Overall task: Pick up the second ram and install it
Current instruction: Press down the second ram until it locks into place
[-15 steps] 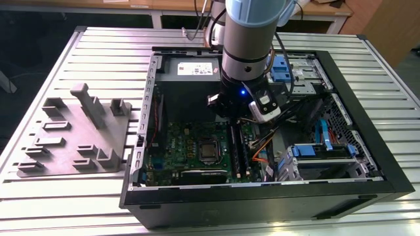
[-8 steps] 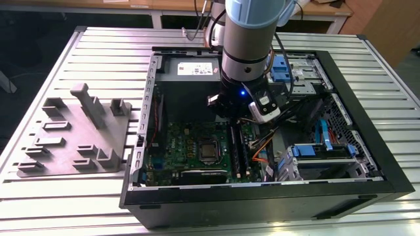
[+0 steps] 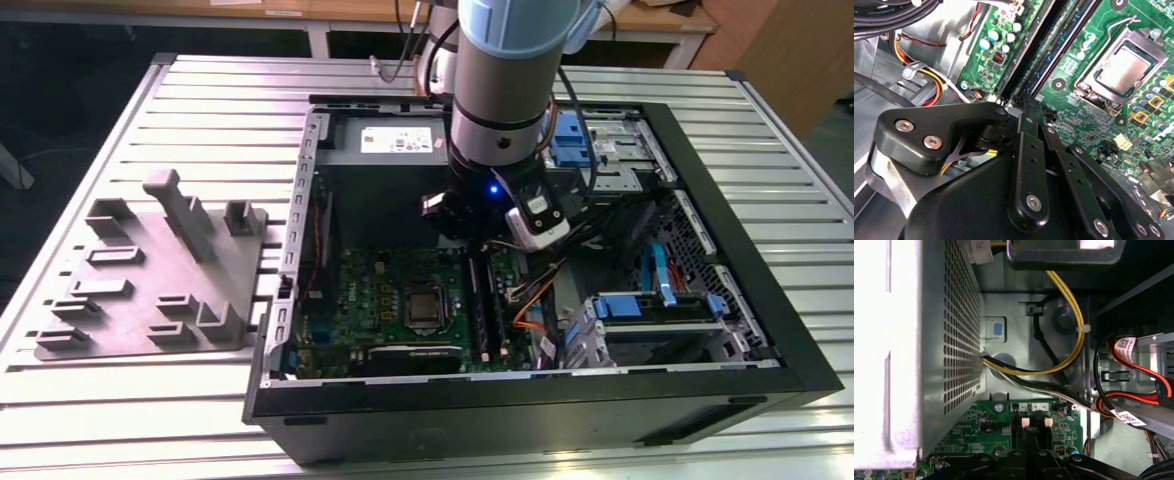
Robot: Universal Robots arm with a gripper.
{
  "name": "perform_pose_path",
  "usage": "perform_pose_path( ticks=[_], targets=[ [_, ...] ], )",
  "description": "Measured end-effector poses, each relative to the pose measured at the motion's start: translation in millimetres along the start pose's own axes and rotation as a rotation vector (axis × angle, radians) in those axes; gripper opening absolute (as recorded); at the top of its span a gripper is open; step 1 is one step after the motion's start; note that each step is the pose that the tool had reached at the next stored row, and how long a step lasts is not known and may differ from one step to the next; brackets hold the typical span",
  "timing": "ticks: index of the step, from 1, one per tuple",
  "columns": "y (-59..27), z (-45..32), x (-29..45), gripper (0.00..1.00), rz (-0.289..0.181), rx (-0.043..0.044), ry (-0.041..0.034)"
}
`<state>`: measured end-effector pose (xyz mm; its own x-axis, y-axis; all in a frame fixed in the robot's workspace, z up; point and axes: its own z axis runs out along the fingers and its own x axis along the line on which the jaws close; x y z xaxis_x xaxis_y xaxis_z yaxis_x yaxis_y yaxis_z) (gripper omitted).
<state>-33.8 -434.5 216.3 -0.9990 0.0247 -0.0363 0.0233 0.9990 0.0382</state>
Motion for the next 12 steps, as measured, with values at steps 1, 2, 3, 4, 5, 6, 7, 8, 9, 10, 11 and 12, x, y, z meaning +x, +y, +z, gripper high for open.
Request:
perform_pose_path(
  ticks=[1, 2, 3, 4, 5, 6, 7, 8, 9, 10, 11, 12],
  targets=[
    [0.0, 0.1, 0.0, 0.1, 0.0, 0.0, 0.0],
    [0.0, 0.2, 0.0, 0.1, 0.0, -0.0003, -0.0001],
    [0.0, 0.2, 0.0, 0.1, 0.0, -0.0003, -0.0001],
    [0.0, 0.2, 0.0, 0.1, 0.0, -0.0004, -0.0002],
    [0.1, -0.5, -0.1, 0.1, 0.0, -0.0007, -0.0002],
    [0.3, -2.1, -0.2, 0.1, 0.0, -0.0023, -0.0009],
    [0.5, -4.8, -0.3, 0.1, 0.0, -0.0026, -0.001],
    [0.5, -8.4, -0.4, 0.1, 0.0, -0.0011, -0.0004],
    [0.5, -11.5, -0.5, 0.1, 0.0, -0.0004, -0.0001],
    [0.6, -13.8, -0.6, 0.1, 0.0, -0.0008, -0.0003],
    [0.7, -15.8, -0.6, 0.1, 0.0, -0.0008, -0.0003],
    [0.7, -17.2, -0.7, 0.1, 0.0, -0.0005, -0.0001]
  ],
)
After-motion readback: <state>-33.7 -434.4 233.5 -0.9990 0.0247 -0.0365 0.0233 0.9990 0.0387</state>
